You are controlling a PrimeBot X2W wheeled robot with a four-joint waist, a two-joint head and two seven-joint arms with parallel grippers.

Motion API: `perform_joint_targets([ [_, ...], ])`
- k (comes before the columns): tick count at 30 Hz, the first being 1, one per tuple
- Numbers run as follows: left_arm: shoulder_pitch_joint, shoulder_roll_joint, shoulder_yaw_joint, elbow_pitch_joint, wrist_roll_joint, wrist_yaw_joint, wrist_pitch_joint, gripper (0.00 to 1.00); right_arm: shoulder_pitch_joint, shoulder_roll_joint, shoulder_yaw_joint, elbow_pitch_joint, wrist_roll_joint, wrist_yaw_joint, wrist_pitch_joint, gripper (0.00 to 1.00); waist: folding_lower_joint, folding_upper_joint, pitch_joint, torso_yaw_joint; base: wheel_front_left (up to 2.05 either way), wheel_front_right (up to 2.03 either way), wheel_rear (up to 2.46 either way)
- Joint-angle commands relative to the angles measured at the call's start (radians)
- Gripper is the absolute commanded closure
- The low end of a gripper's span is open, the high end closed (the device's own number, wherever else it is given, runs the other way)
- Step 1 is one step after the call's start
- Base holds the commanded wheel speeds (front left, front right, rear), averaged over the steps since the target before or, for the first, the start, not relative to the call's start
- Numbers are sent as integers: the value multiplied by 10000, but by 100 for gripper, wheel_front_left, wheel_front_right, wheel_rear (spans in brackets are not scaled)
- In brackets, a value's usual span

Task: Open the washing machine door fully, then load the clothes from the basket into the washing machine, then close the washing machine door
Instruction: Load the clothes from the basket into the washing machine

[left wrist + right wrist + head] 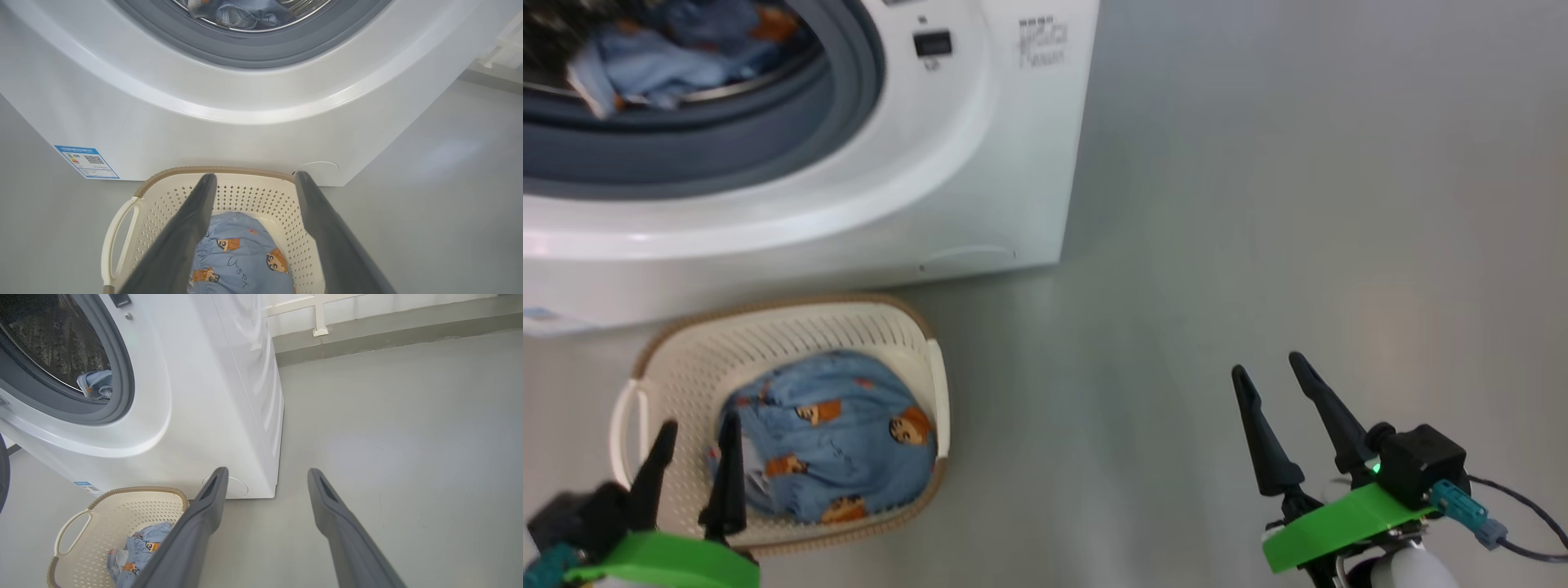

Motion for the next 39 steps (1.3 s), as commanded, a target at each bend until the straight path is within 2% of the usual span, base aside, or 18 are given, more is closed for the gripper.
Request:
perform_joint_targets([
  [1,-369,387,258,-104,-159,25,-63,0,-144,17,285,-288,-135,27,-120,0,0,-1,1253,-165,0,0,0],
  [7,-1227,855,-163,355,-629,25,-63,0,-462,17,434,-649,-373,27,-120,0,0,-1,2290,-282,0,0,0],
  [23,-3081,1766,-1140,2154,-1681,25,-63,0,-778,17,836,-1245,-292,27,-120,0,0,-1,4082,-641,0,0,0],
  [31,-4096,2738,-2716,3146,-2565,25,-63,0,-899,17,853,-1523,-192,27,-120,0,0,-1,5068,-661,0,0,0],
  [39,-5175,3644,-4369,4350,-4095,25,-63,0,-869,17,979,-1630,33,27,-120,0,0,-1,5746,-850,0,0,0],
])
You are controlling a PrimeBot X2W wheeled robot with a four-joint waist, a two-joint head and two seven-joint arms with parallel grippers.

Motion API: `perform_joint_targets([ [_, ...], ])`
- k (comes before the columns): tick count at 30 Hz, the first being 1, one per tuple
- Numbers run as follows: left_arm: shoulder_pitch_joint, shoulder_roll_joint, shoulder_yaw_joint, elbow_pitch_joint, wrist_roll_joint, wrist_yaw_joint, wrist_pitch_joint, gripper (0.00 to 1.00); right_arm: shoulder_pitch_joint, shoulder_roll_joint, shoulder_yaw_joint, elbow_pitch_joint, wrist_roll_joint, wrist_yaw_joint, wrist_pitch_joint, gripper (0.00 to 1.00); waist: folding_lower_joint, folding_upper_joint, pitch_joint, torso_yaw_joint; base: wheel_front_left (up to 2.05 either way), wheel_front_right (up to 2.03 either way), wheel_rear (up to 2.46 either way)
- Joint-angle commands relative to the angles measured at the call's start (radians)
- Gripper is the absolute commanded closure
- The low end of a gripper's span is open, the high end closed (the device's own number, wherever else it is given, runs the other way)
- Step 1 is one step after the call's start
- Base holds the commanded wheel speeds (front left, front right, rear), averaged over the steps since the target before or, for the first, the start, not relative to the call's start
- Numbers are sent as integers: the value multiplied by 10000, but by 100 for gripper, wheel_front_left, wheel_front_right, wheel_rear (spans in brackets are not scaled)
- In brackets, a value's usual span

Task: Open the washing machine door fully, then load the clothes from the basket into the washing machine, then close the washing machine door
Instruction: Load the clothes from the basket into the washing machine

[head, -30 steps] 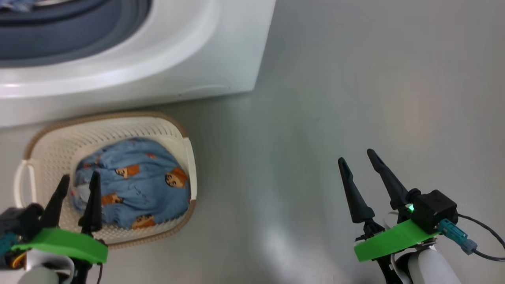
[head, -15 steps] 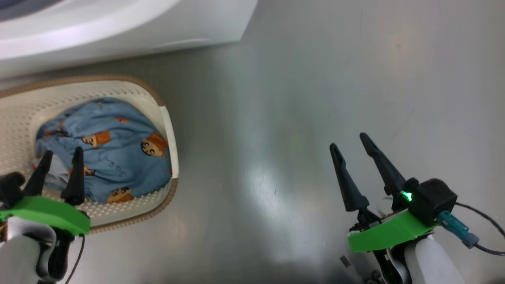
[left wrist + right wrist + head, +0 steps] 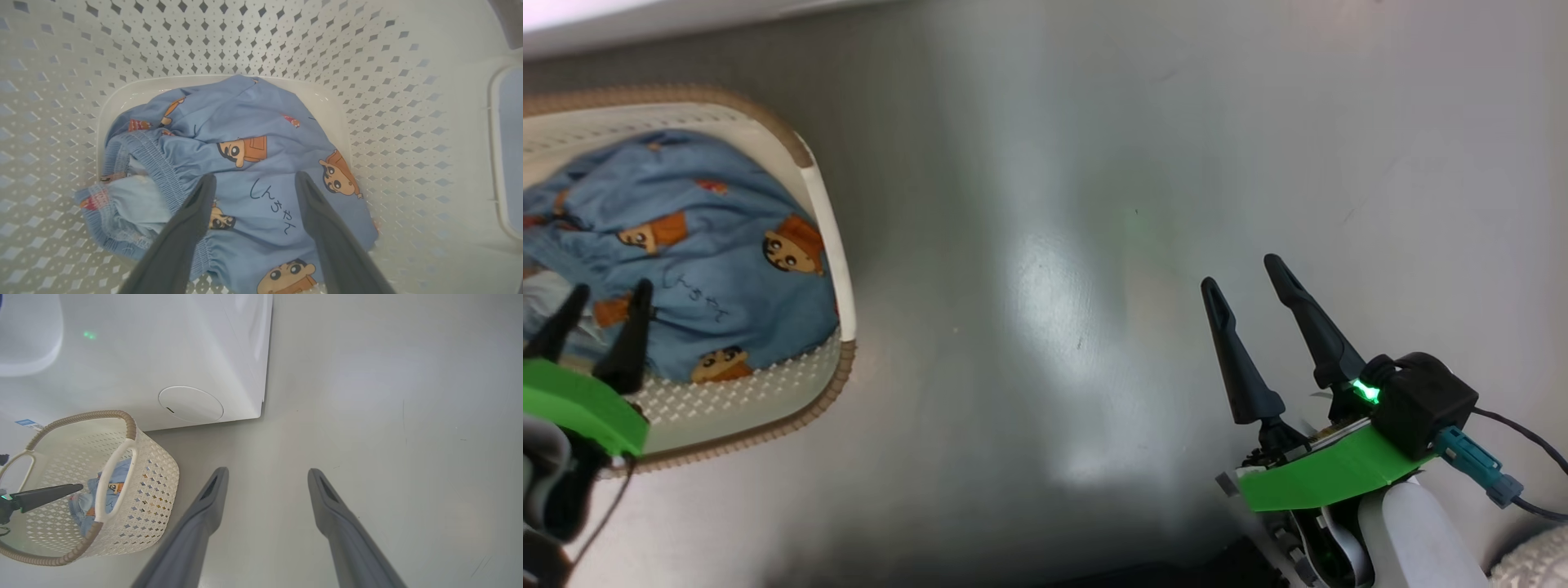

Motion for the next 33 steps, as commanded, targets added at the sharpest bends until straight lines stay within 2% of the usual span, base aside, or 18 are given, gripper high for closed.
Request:
perform_joint_targets([
  [1,-88,670,71,38,-239,27,-63,0,306,28,246,-231,89,27,-118,0,0,-1,383,-152,0,0,0],
  [12,-1342,1844,-2076,452,-1474,27,-63,0,272,28,471,-362,466,27,-119,0,0,-1,1238,-464,0,0,0],
  [19,-2059,2383,-2969,537,-1941,27,-63,0,380,28,560,-436,650,27,-119,0,0,-1,1475,-685,0,0,0],
  [26,-2523,2483,-3794,781,-2382,27,-34,0,461,28,660,-435,764,27,-119,0,0,-1,1529,-793,0,0,0],
  [33,-3299,2294,-4704,1420,-2686,27,316,0,582,28,738,-412,818,27,-119,0,0,-1,1508,-851,0,0,0],
])
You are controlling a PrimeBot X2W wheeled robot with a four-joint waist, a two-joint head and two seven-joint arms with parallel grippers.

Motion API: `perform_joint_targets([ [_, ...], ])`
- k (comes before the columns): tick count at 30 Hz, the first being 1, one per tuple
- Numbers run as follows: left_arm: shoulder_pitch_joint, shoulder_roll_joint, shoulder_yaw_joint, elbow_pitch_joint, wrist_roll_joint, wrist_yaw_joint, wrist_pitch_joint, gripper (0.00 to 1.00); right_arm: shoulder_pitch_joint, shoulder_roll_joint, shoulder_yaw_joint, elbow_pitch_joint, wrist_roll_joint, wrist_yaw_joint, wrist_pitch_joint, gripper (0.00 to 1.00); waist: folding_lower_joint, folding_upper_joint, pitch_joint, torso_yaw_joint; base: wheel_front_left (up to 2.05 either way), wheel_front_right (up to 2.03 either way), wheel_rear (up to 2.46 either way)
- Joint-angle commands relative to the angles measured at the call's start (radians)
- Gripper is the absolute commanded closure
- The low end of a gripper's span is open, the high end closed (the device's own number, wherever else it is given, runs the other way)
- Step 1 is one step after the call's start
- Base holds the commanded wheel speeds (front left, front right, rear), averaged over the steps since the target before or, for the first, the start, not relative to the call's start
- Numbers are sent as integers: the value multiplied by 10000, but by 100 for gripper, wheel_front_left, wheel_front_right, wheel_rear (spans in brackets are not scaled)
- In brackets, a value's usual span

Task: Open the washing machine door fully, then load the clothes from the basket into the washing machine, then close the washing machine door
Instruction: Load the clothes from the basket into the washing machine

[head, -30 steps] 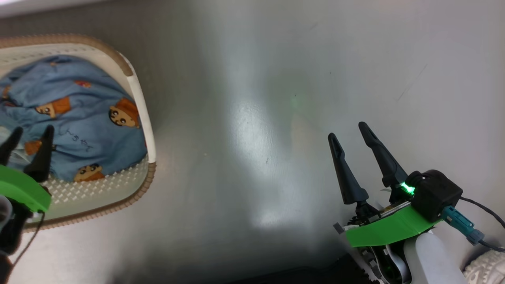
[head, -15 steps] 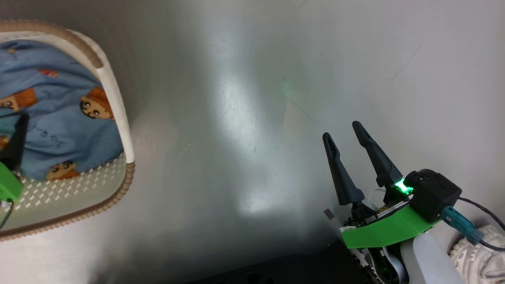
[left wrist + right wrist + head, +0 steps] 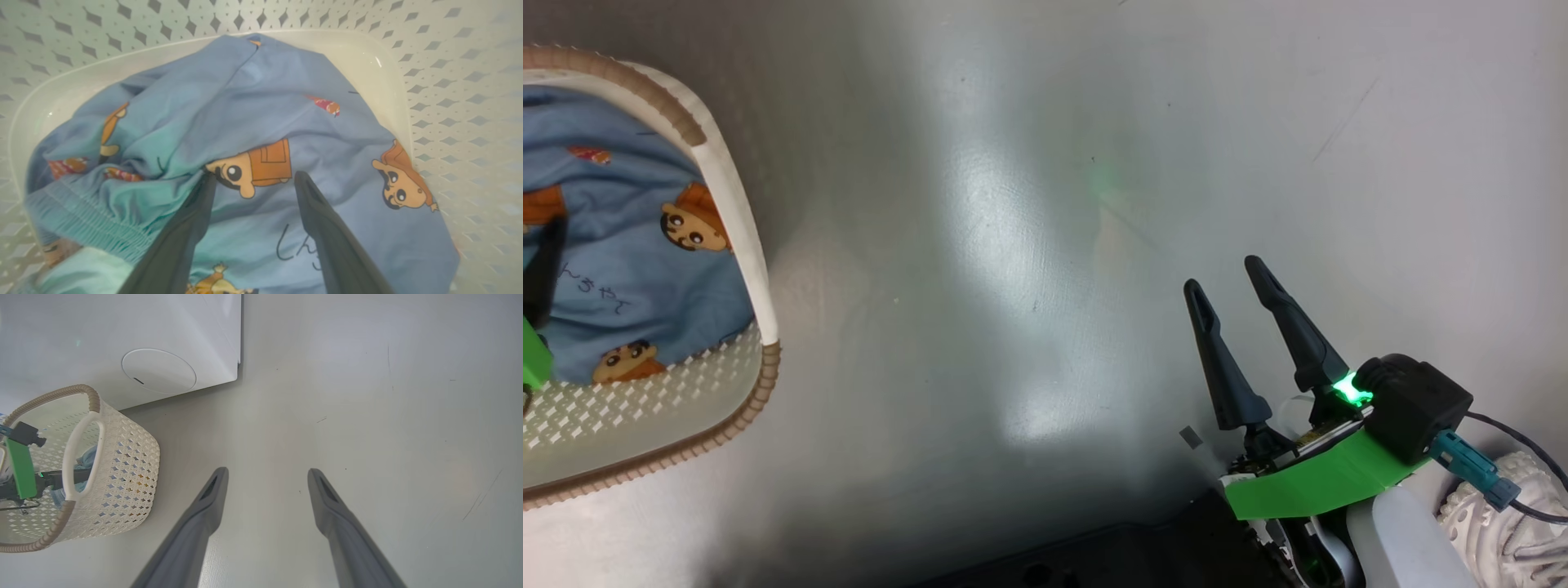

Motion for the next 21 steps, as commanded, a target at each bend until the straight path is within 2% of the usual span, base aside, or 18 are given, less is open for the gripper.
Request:
perform_joint_targets([
  [1,64,426,123,186,-43,27,73,0,568,19,310,-145,113,27,-119,0,0,-1,-6,-14,0,0,0],
  [13,-857,-282,-1091,2035,400,27,1053,0,837,19,294,-200,145,27,-119,0,0,-1,26,29,0,0,0],
  [21,-1040,-755,-1420,3092,393,27,1417,0,943,19,368,-212,184,27,-119,0,0,-1,-56,-40,0,0,0],
])
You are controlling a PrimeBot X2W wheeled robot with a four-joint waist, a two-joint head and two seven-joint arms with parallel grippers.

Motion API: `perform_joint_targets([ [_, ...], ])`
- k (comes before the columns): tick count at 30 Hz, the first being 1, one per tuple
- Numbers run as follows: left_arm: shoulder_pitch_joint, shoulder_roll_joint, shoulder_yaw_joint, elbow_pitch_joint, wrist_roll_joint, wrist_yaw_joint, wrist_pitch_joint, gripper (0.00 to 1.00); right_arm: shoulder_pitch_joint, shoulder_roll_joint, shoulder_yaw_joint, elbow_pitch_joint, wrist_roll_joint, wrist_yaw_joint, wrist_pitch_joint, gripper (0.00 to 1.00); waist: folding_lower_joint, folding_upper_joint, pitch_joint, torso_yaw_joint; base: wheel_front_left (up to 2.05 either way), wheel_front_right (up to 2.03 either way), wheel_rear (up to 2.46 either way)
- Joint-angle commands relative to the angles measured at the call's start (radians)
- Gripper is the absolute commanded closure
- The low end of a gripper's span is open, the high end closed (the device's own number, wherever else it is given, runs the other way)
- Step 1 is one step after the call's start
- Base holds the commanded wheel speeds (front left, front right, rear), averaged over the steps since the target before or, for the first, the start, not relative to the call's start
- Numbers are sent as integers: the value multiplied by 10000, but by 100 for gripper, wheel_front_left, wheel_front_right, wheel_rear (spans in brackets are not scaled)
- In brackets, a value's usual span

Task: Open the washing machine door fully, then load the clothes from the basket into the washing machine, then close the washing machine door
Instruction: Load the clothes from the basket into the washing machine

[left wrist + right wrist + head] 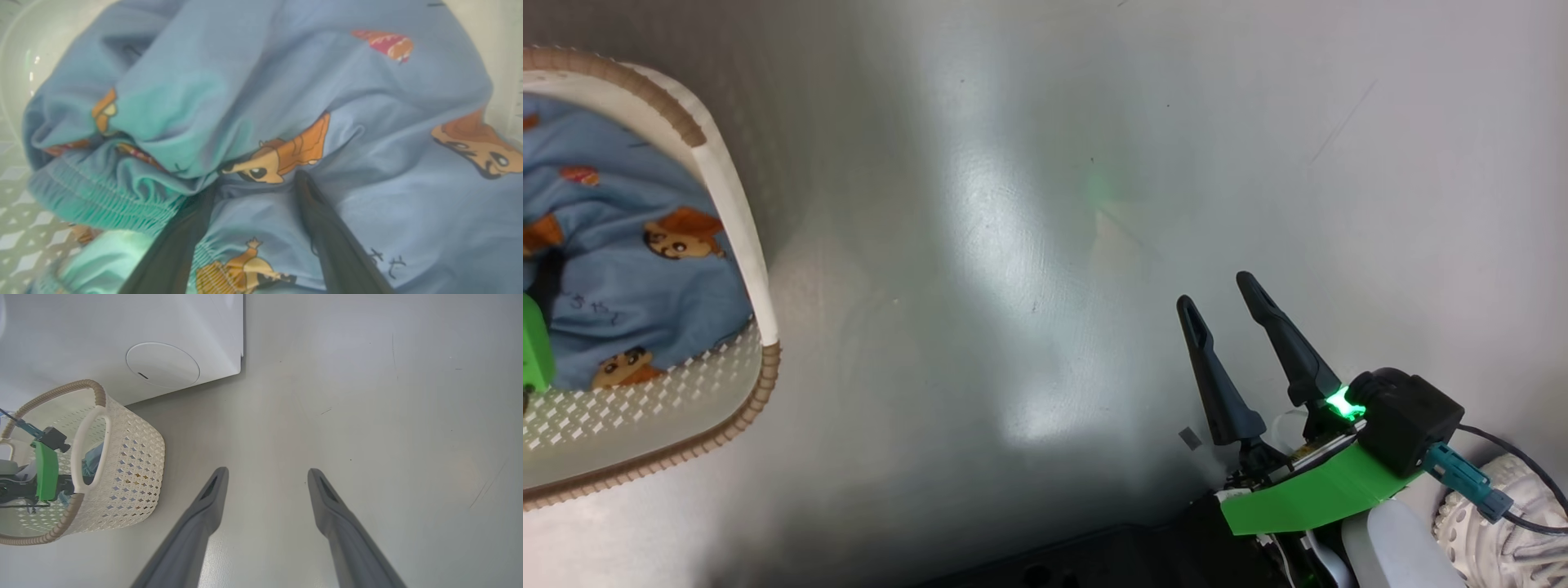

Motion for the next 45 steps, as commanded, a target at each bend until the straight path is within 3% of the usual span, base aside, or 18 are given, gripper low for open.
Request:
perform_joint_targets([
  [1,133,366,104,232,5,27,46,0,726,11,223,-172,104,27,-119,0,0,0,-68,-55,0,0,0],
  [2,158,296,81,317,-14,27,64,4,771,11,190,-197,74,27,-119,0,0,0,-106,-74,0,0,0],
  [3,192,203,76,369,-57,27,88,57,825,11,134,-230,52,27,-119,0,0,0,-143,-71,0,0,0],
  [4,213,126,95,367,-120,27,53,91,880,11,81,-256,27,27,-119,0,0,0,-171,-68,0,0,0],
  [5,218,82,110,349,-170,27,-29,100,916,11,45,-273,-1,27,-119,0,0,0,-182,-70,0,0,0],
  [17,331,341,249,-215,-652,27,-1365,100,217,11,9,-336,-26,27,-119,0,0,0,-319,82,0,0,0],
  [24,798,364,484,-976,-752,27,-1797,100,-104,11,-203,-29,-156,27,-119,0,0,0,-1182,480,0,0,0],
  [33,1948,152,3064,-2420,471,27,-1811,100,-399,11,-631,396,-392,27,-119,0,0,0,-2496,1100,0,0,0],
  [45,4722,-702,6686,-4555,2850,27,-1812,100,-311,11,-804,1088,-627,27,-119,0,0,0,-4480,1650,0,0,0],
])
